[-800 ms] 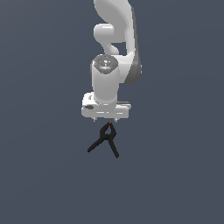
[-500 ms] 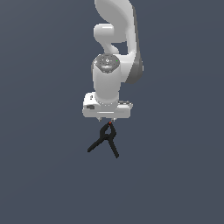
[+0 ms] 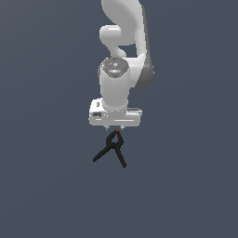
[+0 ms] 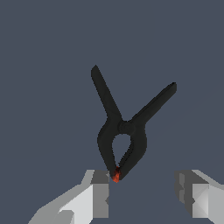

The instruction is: Pick up the object and move it to a goal position.

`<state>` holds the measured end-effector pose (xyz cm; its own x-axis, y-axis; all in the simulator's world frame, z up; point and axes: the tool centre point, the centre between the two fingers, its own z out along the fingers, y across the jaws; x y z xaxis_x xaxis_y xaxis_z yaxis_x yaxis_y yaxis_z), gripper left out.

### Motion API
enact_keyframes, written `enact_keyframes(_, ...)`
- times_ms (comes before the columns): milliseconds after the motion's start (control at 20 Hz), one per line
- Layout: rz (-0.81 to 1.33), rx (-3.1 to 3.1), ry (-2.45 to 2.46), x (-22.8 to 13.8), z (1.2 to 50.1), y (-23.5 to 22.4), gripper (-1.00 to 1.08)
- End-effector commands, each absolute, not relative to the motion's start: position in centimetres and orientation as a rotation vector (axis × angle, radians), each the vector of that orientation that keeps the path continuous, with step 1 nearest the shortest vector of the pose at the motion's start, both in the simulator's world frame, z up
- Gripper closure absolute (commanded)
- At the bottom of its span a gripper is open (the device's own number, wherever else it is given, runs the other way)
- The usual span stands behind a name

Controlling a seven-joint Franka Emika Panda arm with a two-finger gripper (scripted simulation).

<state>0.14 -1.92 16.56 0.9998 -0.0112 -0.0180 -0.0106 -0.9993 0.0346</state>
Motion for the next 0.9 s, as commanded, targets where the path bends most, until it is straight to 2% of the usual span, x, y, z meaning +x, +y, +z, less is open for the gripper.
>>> enact_keyframes(0, -0.037, 3.109, -0.044, 0.4, 16.4, -2.2, -0.20)
enact_keyframes(850, -0.209, 3.096, -0.535, 5.0, 12.7, -6.1, -0.20)
